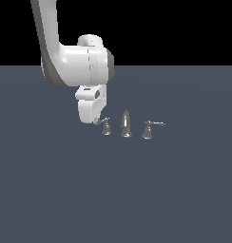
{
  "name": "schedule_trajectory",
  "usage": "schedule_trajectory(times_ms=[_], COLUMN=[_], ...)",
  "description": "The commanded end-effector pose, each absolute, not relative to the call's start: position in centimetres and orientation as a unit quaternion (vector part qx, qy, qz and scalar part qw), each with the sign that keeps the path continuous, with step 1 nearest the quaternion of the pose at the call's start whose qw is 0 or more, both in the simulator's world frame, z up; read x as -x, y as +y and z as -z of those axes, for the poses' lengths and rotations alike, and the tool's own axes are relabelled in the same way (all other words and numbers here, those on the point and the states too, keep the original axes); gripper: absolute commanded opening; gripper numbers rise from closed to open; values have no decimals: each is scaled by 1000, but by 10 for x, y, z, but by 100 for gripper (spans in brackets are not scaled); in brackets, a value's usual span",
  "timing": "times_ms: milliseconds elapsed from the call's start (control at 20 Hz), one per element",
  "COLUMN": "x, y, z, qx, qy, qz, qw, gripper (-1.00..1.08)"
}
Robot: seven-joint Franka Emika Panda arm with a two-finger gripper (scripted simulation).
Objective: Turn on the faucet by rotating a designated handle.
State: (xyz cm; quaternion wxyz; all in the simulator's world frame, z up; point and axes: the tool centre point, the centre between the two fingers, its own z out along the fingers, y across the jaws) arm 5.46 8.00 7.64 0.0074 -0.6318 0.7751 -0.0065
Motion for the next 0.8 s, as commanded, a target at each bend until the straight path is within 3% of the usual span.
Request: schedule_trajectory(times_ms=[0, 50, 750], x=[-41, -53, -13], y=[89, 79, 55], z=[-77, -76, -77], qx=[637, 631, 637], qy=[771, 775, 771], qz=[0, 6, 0], qw=[0, 7, 0], gripper=[-100, -100, -100])
